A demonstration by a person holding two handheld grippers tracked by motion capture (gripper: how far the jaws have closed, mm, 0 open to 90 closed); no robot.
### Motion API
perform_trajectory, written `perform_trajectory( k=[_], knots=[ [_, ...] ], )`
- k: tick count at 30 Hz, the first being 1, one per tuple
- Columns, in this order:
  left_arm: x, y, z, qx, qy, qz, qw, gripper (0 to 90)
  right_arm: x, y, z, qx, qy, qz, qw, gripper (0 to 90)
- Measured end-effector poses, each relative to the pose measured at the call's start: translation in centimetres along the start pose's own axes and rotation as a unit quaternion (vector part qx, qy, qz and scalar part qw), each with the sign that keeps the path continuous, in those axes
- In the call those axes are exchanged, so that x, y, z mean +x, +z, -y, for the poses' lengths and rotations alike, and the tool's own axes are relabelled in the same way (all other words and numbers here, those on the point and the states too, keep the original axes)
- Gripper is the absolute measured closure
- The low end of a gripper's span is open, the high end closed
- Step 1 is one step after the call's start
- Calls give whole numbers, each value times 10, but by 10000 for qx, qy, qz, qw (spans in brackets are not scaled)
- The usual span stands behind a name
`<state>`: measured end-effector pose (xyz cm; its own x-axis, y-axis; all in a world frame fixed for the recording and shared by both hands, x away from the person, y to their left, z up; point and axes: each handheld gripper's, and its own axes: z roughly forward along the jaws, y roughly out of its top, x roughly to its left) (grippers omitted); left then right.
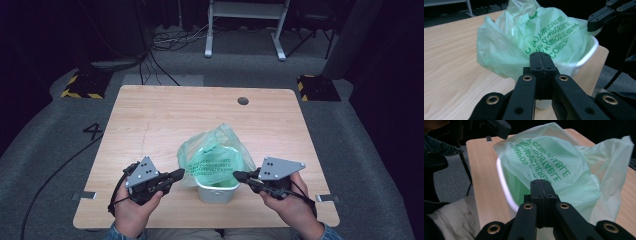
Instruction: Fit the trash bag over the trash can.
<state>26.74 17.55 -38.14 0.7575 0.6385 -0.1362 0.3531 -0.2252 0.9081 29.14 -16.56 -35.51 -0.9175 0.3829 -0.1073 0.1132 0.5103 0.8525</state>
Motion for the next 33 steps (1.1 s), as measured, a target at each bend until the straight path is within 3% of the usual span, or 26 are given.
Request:
perform_trajectory(
  k=[11,14,16,19,22,25,26,28,32,33],
  knots=[
    [-6,-6,16,221,-128,112,9996,900,24,-18,18,176,-48,-343,9992,900],
    [-6,-6,16,94,-268,171,9994,882,28,-19,22,168,-35,-393,9991,900],
    [-6,-4,14,109,-432,236,9987,751,31,-15,24,204,-29,-488,9986,900],
    [-6,1,10,30,-483,48,9988,507,34,-8,26,235,-29,-566,9981,900],
    [-4,9,9,227,-495,-26,9985,394,34,-1,28,240,4,-602,9979,900],
    [-1,16,10,382,-533,-84,9978,367,34,2,27,261,-9,-600,9979,900],
    [0,17,10,421,-553,-28,9976,394,34,2,27,265,-17,-597,9979,900],
    [2,19,10,461,-518,121,9975,551,33,3,27,267,-14,-601,9978,900],
    [3,19,12,595,-327,154,9976,891,33,5,29,292,7,-604,9977,900],
    [3,19,12,655,-272,147,9974,900,33,6,29,313,-1,-598,9977,900]
  ],
)
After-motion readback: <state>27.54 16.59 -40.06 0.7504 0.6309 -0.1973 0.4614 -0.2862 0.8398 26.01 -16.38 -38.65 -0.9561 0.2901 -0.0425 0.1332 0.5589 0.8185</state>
